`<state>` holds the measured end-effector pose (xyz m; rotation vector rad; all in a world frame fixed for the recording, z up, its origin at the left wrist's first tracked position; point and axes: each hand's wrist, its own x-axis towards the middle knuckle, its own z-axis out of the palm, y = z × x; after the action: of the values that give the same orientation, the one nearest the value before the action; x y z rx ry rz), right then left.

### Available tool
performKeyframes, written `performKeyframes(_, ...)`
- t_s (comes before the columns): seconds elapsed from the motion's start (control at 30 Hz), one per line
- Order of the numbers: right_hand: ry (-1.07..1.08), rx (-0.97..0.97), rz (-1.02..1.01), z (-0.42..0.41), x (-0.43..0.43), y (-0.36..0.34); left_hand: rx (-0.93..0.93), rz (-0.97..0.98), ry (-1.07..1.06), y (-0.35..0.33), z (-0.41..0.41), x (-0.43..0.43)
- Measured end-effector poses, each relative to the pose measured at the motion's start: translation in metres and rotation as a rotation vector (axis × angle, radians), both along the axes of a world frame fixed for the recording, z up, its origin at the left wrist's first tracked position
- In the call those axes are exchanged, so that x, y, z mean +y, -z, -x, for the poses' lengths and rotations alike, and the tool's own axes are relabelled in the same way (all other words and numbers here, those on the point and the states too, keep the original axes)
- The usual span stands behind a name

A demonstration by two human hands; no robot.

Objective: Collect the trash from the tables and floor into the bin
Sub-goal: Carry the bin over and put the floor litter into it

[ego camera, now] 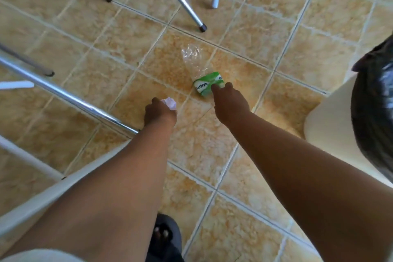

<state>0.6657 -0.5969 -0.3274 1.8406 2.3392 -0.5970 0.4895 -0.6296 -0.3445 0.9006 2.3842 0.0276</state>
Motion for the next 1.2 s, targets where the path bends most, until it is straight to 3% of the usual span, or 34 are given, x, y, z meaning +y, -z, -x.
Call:
performKeyframes(0.17,0.012,0.090,-0.072,-0.013,0.003,-0.016,0.065,-0.149,0.021,0.004,-0.004,0.007)
performKeyframes(0.4,0.072,0.206,-0.326,-0.040,0.019,-0.099,-0.056,-0.506,-0.039,-0.056,-0.043,0.054)
performKeyframes(0.57,0.075,0.228,-0.560,-0.100,0.019,-0.190,-0.055,-0.823,0.095,-0.128,-0.089,0.081)
performKeyframes(0.7,0.113,0.145,-0.643,-0.185,-0.014,-0.248,-0.054,-0.962,0.305,-0.185,-0.154,0.088)
performKeyframes(0.93,0.261,0.005,-0.613,-0.310,-0.123,-0.256,-0.245,-0.949,0.751,-0.224,-0.272,0.040)
performKeyframes(1.2,0.279,-0.065,-0.355,-0.327,-0.170,-0.207,-0.067,-0.797,1.085,-0.201,-0.310,-0.006)
